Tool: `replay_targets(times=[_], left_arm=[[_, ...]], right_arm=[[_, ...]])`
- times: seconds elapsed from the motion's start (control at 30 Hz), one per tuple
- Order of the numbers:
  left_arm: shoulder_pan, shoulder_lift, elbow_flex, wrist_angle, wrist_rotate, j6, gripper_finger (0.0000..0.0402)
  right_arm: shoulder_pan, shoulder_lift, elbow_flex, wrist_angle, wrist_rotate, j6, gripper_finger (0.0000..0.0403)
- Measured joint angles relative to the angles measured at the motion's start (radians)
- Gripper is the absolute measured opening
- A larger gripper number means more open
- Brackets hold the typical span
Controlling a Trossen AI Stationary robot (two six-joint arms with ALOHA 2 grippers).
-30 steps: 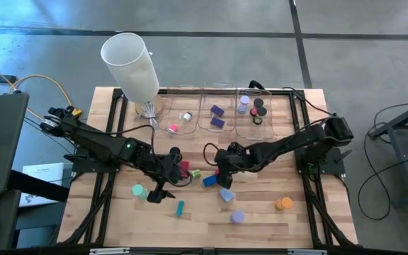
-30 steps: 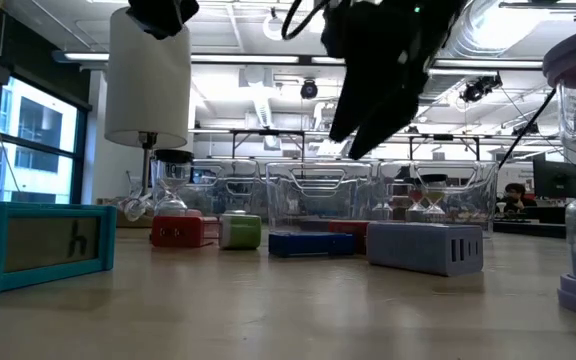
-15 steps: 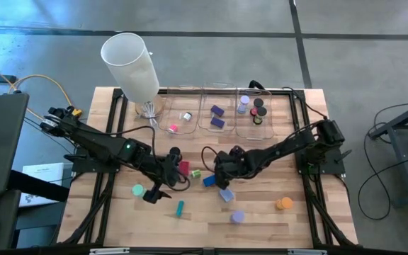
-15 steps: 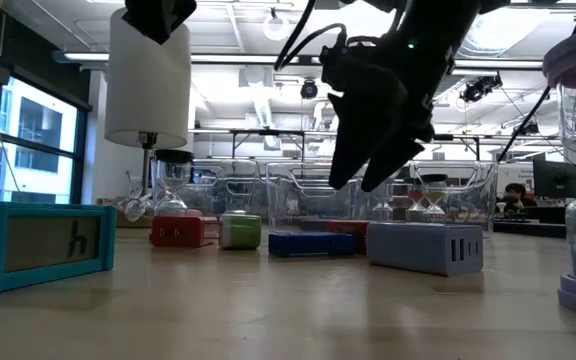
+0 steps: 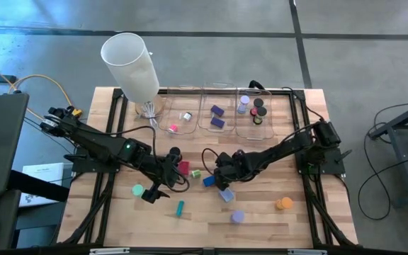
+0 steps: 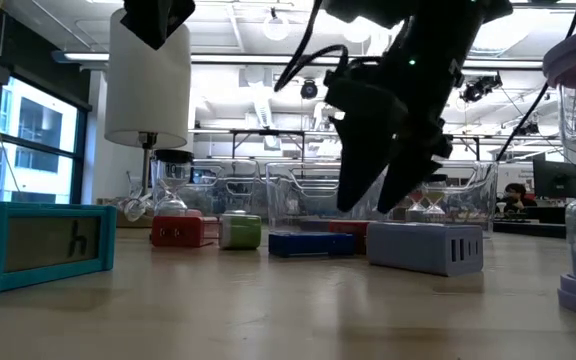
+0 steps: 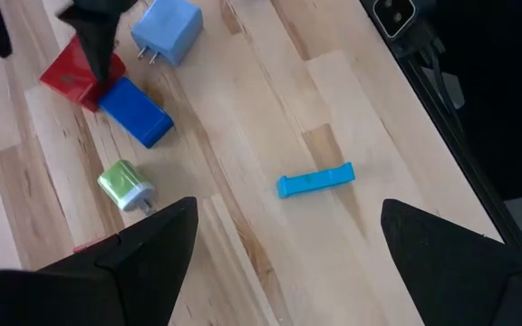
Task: Pick & Place Office items
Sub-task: Put the right red charger adapter into the left transparent bin
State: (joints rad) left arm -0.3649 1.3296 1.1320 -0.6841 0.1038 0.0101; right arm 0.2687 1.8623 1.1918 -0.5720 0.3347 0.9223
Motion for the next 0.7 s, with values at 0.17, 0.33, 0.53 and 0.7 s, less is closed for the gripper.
replay_targets(times=[0.17, 0.33, 0.53, 0.7], left_arm=[[0.000, 0.000, 0.000, 0.002, 0.000, -0.002, 0.0340], [0.000, 0.000, 0.000, 0.003, 0.000, -0.003, 0.0340], [0.000, 0.000, 0.000, 0.014, 0.000, 0.002, 0.0340], [0.000, 0.004, 0.000, 0.015, 0.001, -0.007, 0.0340]], right_arm=[[0.000, 0.039, -0.001, 0.009, -0.013, 0.015, 0.0393], [0.000, 0.089, 0.002, 0.008, -0.021, 0.024, 0.0393], [-0.001, 0.104, 0.002, 0.017, -0.053, 0.033, 0.0381], [0.000, 0.105, 0.002, 0.017, -0.061, 0.047, 0.0320]])
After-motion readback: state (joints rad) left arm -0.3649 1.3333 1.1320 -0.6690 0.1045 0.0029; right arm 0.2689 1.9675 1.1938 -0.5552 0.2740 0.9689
